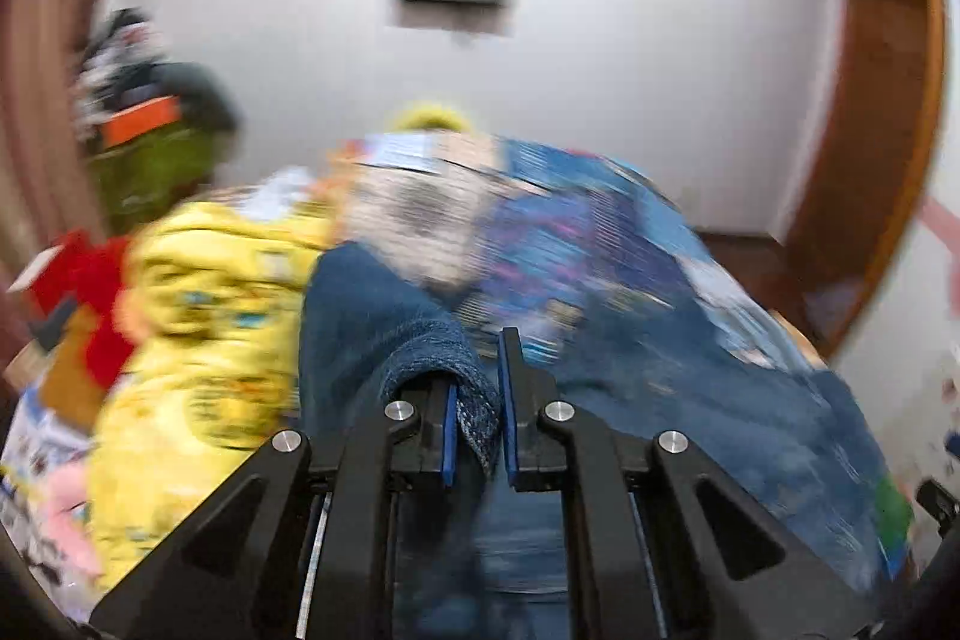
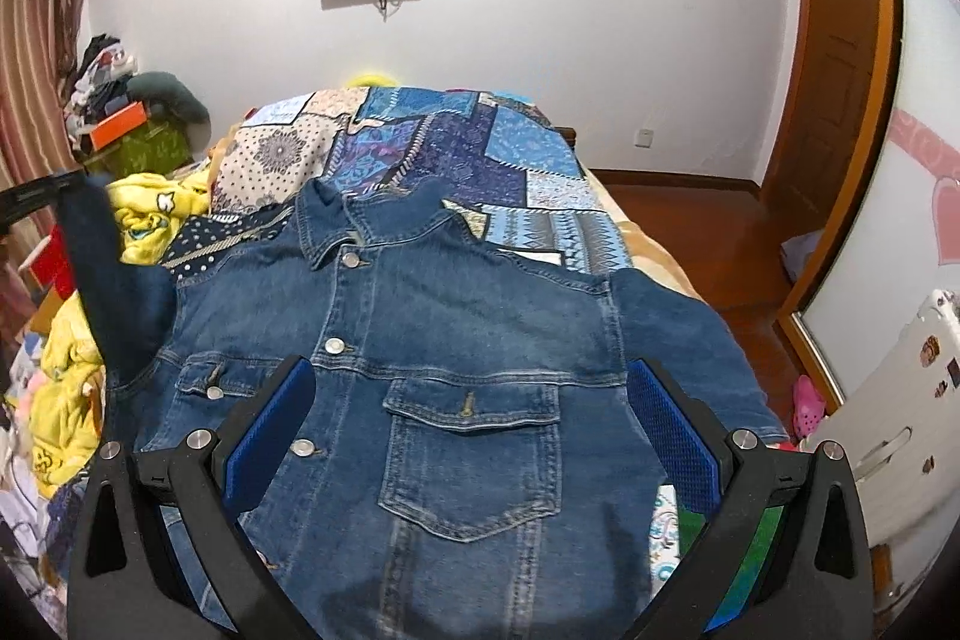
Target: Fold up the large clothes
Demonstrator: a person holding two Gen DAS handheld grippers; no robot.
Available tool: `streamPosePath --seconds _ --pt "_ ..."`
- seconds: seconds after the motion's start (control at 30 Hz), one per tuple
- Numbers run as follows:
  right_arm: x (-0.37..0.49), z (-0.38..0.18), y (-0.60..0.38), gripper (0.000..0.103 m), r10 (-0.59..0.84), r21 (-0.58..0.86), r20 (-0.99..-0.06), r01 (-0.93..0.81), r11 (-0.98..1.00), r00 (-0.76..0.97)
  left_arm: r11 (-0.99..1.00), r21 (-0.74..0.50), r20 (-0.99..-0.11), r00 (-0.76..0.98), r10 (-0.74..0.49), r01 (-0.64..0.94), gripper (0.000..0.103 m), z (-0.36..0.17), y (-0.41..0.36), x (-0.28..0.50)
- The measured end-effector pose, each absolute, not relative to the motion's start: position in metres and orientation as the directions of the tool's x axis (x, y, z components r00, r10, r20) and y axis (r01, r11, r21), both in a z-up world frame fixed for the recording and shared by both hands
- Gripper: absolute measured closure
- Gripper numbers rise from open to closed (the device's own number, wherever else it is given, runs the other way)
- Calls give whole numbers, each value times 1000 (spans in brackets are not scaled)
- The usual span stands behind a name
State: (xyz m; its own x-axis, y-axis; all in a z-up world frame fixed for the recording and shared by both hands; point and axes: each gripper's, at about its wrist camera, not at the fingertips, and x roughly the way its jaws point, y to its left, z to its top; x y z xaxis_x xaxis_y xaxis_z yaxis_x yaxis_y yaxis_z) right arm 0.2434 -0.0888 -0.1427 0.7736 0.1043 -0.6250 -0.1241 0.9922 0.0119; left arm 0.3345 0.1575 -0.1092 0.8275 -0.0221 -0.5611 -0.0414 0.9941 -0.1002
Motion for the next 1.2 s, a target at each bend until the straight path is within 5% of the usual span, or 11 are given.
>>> streamPosePath --seconds 0.27,0.4,0.47,0.53,0.6,0.67,0.97,1.2 --pt "232 -152 -133 0 66 30 -639 -62 998 766 976 -148 -801 559 -212 158 93 -228 42 355" --pt "228 -156 -152 0 40 30 -649 -26 999 760 985 -58 -862 490 -131 161 92 -255 19 349" --pt "227 -159 -159 0 35 37 -654 -14 999 756 983 -92 -865 477 -158 160 85 -250 25 343" --pt "226 -160 -163 0 28 40 -657 -2 999 753 978 -147 -860 470 -199 146 69 -243 34 338" --pt "227 -162 -166 0 21 45 -658 11 999 752 977 -189 -830 515 -212 98 41 -229 51 327" --pt "227 -162 -167 0 24 53 -657 14 999 754 974 -226 -799 565 -206 36 30 -216 72 318" --pt "232 -165 -163 0 33 51 -657 1 999 753 782 -545 -777 534 -335 -303 27 -243 178 317" --pt "237 -171 -166 0 -3 18 -672 21 1000 741 582 -714 -690 530 -493 -389 27 -287 204 333"
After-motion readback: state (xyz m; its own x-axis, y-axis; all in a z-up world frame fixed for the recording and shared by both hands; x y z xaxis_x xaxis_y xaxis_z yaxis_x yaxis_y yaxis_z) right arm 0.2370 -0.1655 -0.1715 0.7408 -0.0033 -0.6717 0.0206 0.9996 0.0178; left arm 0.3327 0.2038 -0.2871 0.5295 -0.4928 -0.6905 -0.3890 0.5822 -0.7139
